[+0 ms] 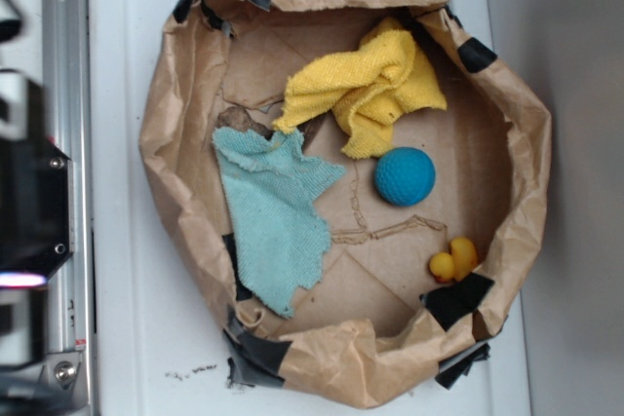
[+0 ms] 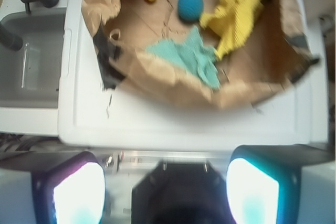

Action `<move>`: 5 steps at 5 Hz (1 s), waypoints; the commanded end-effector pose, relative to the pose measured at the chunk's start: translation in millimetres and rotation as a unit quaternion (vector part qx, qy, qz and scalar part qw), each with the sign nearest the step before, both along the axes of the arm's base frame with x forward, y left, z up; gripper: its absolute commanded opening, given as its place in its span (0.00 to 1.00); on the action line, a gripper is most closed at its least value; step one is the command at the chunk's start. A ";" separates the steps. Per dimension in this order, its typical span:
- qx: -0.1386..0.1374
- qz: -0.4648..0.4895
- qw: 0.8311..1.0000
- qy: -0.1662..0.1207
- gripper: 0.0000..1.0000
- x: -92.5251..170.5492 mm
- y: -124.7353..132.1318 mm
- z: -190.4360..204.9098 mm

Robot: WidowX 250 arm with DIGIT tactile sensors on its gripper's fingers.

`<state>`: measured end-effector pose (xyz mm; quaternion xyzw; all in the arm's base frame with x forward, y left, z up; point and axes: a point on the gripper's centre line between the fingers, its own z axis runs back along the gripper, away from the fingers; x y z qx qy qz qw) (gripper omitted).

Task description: Grab the blue cloth.

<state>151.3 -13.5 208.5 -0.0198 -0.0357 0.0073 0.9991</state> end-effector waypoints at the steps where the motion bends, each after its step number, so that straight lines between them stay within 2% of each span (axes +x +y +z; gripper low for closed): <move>1: -0.001 0.002 1.000 -0.014 1.00 0.3 1.6 5.9; 2: -0.001 0.002 1.000 -0.014 1.00 0.3 1.6 5.9; 3: 0.015 0.023 0.998 -0.058 1.00 41.6 32.2 2.3; 4: 0.027 0.022 0.997 -0.064 1.00 84.5 57.1 -8.6; 5: 0.001 -0.008 0.998 -0.054 1.00 94.4 50.5 -36.5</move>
